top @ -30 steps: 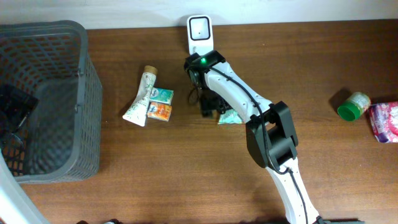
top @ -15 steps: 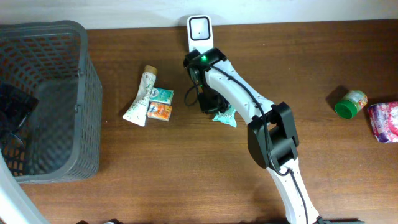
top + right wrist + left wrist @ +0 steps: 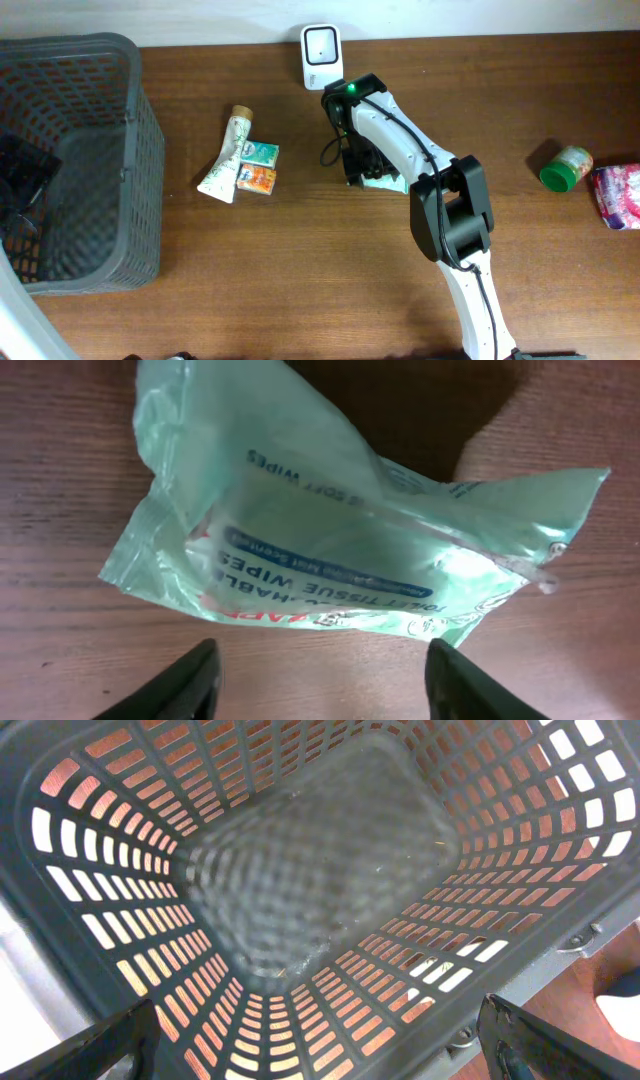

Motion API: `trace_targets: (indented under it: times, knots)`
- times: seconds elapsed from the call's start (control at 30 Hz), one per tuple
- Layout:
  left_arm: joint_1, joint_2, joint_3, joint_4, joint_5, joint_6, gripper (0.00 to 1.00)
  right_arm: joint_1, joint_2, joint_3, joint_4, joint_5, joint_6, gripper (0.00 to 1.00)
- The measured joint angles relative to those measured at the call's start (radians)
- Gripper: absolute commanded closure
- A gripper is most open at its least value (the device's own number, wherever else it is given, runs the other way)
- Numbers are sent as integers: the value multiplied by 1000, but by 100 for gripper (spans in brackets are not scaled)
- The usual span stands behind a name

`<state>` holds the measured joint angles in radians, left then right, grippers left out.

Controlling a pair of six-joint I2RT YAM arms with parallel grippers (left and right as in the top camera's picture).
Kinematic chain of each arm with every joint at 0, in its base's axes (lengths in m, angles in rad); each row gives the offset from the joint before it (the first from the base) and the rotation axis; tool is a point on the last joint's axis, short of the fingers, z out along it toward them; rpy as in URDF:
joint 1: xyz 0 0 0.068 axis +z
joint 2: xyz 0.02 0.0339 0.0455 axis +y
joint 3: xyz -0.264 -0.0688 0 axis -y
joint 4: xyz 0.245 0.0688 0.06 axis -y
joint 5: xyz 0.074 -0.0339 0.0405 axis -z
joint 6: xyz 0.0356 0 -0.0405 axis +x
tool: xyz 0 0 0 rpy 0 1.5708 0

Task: Scan the item barcode
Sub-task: 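Drag the wipes pack right and release it on the table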

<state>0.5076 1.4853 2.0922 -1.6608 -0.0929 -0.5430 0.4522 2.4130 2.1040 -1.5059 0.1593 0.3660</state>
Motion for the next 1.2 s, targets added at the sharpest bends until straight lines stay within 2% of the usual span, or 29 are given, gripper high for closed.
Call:
trace_targets:
  times: [0.03, 0.07, 0.4, 0.43, 0.47, 0.53, 0.57, 0.63, 0.67, 0.7, 0.73, 0.77, 0.87, 0.93, 1.0, 1.1, 1.13, 1.17, 1.2]
  knots:
    - [0, 0, 0, 0, 0, 0, 1, 0, 0, 0, 1, 0, 0, 21]
    - [0, 0, 0, 0, 0, 0, 1, 0, 0, 0, 1, 0, 1, 1]
    - [0, 0, 0, 0, 0, 0, 1, 0, 0, 27, 18, -8, -8, 2]
    - [0, 0, 0, 0, 0, 0, 1, 1, 0, 51, 19, -11, -80, 2]
    - [0, 0, 0, 0, 0, 0, 1, 5, 0, 53, 6, -2, -222, 3]
    - [0, 0, 0, 0, 0, 0, 1, 13, -2, 33, 11, 89, -334, 7]
    - [0, 0, 0, -1, 0, 0, 1, 13, -2, 0, 40, 135, -361, 9]
    - [0, 0, 0, -1, 0, 0, 1, 12, -2, -62, 95, 179, -384, 26]
    - [0, 0, 0, 0, 0, 0, 1, 13, -2, -85, 124, 191, -396, 45]
    - [0, 0, 0, 0, 0, 0, 1, 14, -2, -108, 152, 200, -397, 56]
    - [0, 0, 0, 0, 0, 0, 1, 14, -2, -111, 182, 202, -394, 73]
    - [0, 0, 0, 0, 0, 0, 1, 14, -2, -111, 198, 186, -395, 77]
    - [0, 0, 0, 0, 0, 0, 1, 6, -11, -91, 150, -12, -392, 77]
    - [0, 0, 0, 0, 0, 0, 1, -35, -6, 8, 39, -313, -393, 74]
    - [0, 0, 0, -1, 0, 0, 1, -139, -7, 62, 16, -655, -450, 71]
    - [0, 0, 0, -1, 0, 0, 1, -256, -7, -22, 43, -914, -523, 68]
    - [0, 0, 0, 0, 0, 0, 1, -264, -7, -107, 84, -983, -539, 58]
    - [0, 0, 0, -2, 0, 0, 1, -264, -6, -155, 101, -1005, -546, 52]
    - [0, 0, 0, 0, 0, 0, 1, -268, -6, -193, 124, -1017, -541, 36]
